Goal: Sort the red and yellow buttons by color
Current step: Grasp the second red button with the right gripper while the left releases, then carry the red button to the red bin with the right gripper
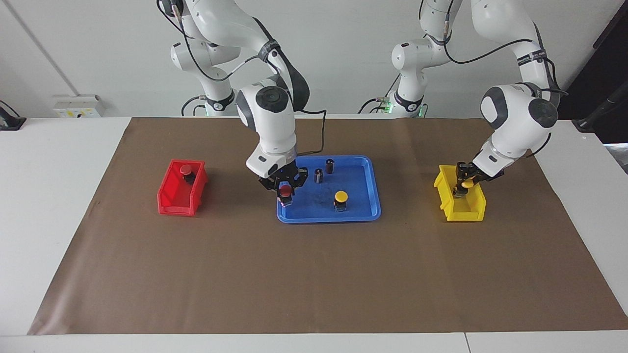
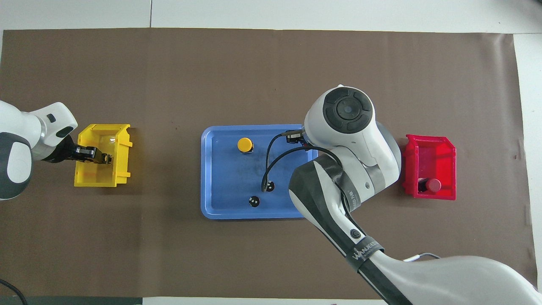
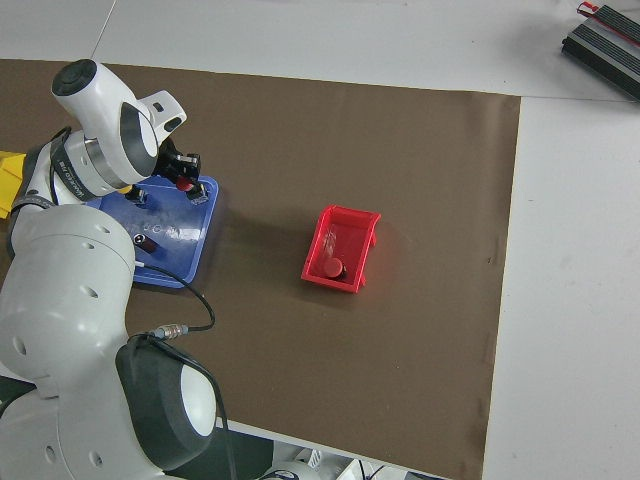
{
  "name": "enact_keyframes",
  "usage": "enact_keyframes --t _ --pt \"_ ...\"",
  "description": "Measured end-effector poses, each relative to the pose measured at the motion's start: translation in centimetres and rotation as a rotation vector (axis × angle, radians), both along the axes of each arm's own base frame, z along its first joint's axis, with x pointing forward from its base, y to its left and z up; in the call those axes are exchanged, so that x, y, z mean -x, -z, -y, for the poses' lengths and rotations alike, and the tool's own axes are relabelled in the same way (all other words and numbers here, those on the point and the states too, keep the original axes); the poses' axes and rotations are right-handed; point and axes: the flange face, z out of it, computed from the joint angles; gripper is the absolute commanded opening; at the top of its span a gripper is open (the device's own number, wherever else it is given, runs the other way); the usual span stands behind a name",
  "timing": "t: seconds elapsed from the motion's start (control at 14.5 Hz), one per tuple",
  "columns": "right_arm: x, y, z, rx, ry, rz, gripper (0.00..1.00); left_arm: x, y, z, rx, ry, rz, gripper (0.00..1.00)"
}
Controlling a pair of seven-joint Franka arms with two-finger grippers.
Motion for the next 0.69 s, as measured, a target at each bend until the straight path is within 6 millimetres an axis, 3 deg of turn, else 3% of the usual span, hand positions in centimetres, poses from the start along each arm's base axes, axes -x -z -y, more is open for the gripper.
enact_keyframes --t 0.14,0.28,0.55,0.69 --pt "-0.7 -3.6 2.7 0.006 -0.014 0.004 0.23 0.0 0.0 0.0 0.000 -0.001 -0.001 0.48" --pt "-1.6 -5.8 6.8 0.011 -0.040 0.012 0.23 0.0 0.1 0.0 0.000 -0.002 -0.001 0.48" --pt "-3.5 -6.3 17.5 0.008 -0.042 -0.035 0.23 -0.3 -0.5 0.0 0.000 -0.001 -0.001 0.60" --pt "-3.8 -6.0 22.6 -0.029 -0.025 -0.058 0.23 -0.9 -2.6 0.0 0.002 0.000 -0.018 0.68"
